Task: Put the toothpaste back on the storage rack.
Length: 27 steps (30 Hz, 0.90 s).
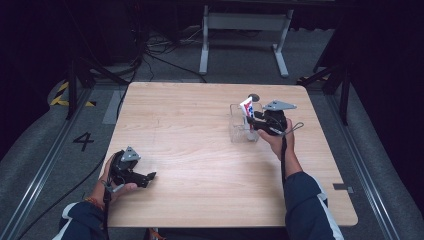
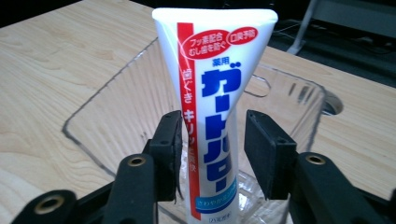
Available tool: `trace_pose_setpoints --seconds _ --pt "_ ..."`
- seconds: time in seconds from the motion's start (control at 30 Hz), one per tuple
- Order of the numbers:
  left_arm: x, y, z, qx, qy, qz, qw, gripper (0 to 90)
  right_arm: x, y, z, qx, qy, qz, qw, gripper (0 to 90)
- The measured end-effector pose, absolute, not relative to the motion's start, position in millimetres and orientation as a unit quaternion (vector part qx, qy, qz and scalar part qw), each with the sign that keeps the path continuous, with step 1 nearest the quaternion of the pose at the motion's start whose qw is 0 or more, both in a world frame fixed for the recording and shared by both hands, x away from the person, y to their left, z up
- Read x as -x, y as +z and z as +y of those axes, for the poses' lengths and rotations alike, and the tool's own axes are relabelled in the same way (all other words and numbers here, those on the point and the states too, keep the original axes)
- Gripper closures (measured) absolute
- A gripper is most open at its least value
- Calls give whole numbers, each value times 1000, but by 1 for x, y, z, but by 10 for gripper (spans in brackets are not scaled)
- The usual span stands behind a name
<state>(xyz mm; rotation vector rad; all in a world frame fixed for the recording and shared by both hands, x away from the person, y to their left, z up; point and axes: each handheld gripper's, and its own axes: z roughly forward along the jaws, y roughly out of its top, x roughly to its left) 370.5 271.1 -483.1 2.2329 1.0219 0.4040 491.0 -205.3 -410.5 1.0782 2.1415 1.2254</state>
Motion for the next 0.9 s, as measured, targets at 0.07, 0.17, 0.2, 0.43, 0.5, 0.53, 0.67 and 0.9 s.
trace_pose_setpoints --seconds 0.07,0.17,0.2,0.43,0.5,0.53,0.67,0.9 --pt "-371 -483 271 -850 154 389 321 5 -490 -411 -204 -384 441 781 219 570" --pt "-371 -483 271 -850 155 388 320 5 -490 -411 -202 -385 439 781 222 561" --pt "-371 -483 271 -850 155 388 320 5 -490 -410 -202 -383 440 782 217 547" --pt "-371 -483 271 -850 154 389 321 5 -487 -405 -202 -379 434 787 219 513" --pt "-371 -483 271 -850 154 389 321 5 -486 -404 -203 -377 433 789 220 498" --pt "-371 -483 271 -850 154 389 321 5 -486 -404 -203 -377 433 789 220 498" --pt "-371 -483 271 -850 154 388 320 5 -482 -399 -203 -371 428 793 224 447" --pt "-371 -483 271 -850 154 389 320 5 -477 -393 -204 -368 420 798 224 383"
